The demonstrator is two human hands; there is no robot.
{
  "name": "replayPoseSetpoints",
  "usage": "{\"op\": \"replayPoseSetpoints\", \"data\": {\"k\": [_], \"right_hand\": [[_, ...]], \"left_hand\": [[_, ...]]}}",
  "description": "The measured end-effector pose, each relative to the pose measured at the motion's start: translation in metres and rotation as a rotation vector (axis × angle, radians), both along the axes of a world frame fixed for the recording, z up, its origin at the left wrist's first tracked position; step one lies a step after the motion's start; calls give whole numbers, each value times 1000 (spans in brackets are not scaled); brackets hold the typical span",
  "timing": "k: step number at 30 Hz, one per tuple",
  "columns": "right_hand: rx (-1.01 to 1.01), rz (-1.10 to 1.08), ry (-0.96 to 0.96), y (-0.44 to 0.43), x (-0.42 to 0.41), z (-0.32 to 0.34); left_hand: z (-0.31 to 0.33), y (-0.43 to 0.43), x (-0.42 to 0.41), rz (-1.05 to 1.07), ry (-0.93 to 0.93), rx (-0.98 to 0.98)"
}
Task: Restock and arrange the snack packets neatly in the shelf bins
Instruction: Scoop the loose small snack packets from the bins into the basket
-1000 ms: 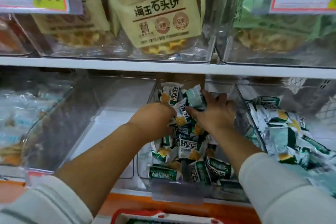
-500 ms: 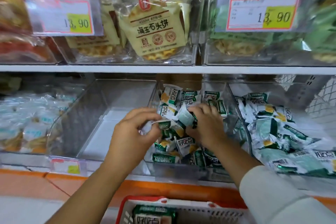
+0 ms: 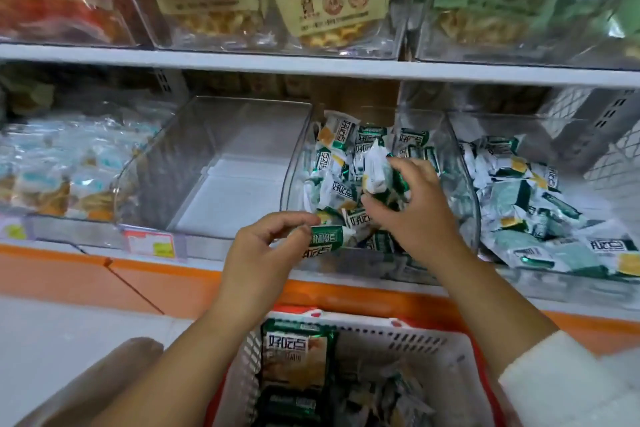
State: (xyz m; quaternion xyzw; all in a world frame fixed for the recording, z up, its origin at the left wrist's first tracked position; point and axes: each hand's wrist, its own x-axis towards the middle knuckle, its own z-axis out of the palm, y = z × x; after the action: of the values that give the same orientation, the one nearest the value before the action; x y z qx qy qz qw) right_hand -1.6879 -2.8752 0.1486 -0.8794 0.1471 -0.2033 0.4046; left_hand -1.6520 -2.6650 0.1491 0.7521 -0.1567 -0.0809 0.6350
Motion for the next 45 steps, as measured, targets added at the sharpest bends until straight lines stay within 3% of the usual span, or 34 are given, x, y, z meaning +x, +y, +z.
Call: {"op": "replayPoseSetpoints", "data": {"k": [4,9,11,15,19,22,26,33,36,39,42,45], "right_hand": [[275,14,-85,41,-88,-15],[358,-186,112,54,-164,-115],[284,-185,286,42,-185,-174],[280,6,846,39,-229,-271],[292,80,1059,48,-250,-311],[361,-53,1006,43,-232,-300],[331,-327,608,26,-192,-225],[360,-96,71,52,-139,-57],[318,-24,-67,48,-108,-6],[145,18,-38,25,-59,15],[-34,56,247,-10,-8,9],[-27,149,511,-32,30,-11]], "left_hand": [[-40,-4,-42,-67,233,62],[-131,-7,-100,-208,426,363],[-175,-9,-118,-316,518,506],[-244,-9,-151,-477,665,680],[-270,-4,-161,-617,771,698],[-253,-11,-145,-621,668,760],[-191,-26,-109,-535,500,656],[-33,-16,-58,-332,-95,324],[1,-19,-23,-211,-299,295],[7,-35,10,-177,-376,356],[-9,-60,43,-190,-289,494],[-29,-87,75,-206,-322,749]]}}
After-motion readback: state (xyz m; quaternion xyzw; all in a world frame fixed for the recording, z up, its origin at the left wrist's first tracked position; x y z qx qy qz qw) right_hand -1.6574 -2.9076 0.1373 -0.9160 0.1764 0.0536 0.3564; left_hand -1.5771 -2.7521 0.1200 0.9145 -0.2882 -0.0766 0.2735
